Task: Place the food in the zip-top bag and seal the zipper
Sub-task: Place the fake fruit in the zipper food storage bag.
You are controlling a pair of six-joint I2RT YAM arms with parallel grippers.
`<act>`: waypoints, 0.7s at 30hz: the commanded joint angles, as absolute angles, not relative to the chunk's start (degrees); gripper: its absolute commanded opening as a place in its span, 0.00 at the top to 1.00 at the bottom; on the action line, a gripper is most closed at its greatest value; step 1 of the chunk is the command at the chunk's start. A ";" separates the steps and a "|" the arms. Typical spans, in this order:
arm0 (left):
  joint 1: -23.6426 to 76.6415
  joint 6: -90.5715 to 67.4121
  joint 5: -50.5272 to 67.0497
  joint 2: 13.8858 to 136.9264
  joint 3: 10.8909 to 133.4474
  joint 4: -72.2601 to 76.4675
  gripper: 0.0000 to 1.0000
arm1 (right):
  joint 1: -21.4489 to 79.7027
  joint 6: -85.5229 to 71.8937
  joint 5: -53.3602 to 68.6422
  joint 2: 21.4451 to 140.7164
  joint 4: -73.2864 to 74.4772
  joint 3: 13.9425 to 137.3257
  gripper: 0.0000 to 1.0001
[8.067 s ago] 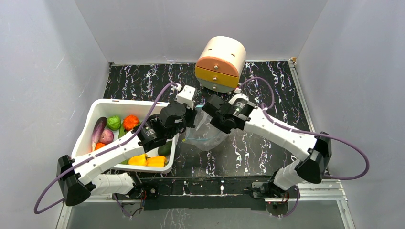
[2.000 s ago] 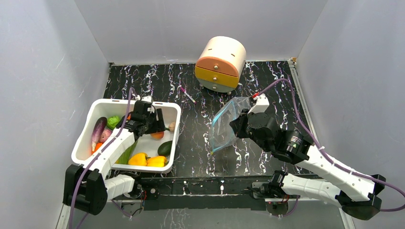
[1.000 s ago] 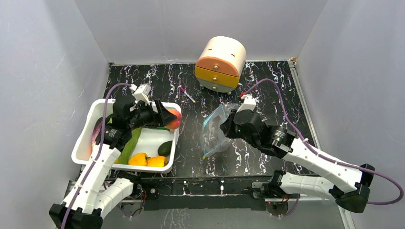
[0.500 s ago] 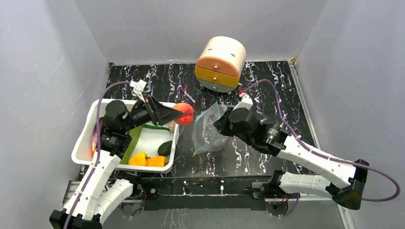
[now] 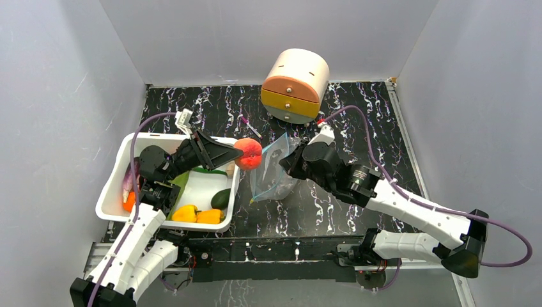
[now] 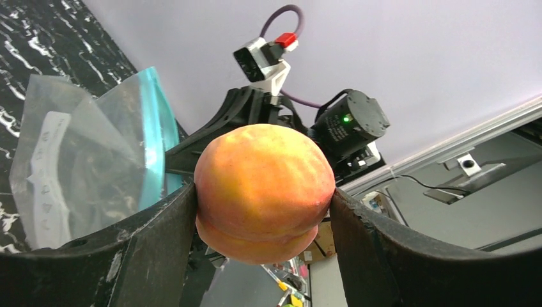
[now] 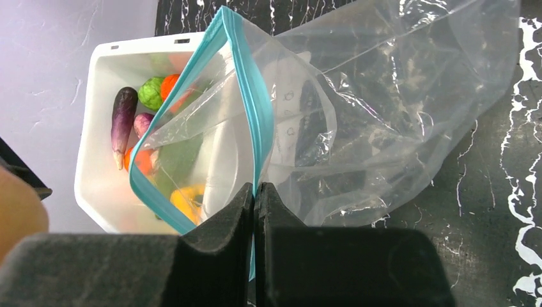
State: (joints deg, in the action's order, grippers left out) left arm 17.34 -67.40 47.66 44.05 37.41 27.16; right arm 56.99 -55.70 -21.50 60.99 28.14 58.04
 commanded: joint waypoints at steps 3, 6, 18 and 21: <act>18.60 -75.16 48.72 44.77 36.68 38.59 0.46 | 57.12 -58.14 -22.45 61.96 21.83 61.45 1.00; 20.24 -75.46 48.81 46.16 36.09 39.34 0.46 | 57.13 -59.02 -22.34 62.38 20.24 61.20 1.00; 25.26 -59.70 41.23 46.99 35.01 25.17 0.47 | 57.08 -58.14 -20.22 60.73 18.92 61.27 1.00; 25.18 -54.03 38.07 46.92 36.95 17.16 0.47 | 57.13 -56.46 -17.31 59.57 17.57 60.35 1.00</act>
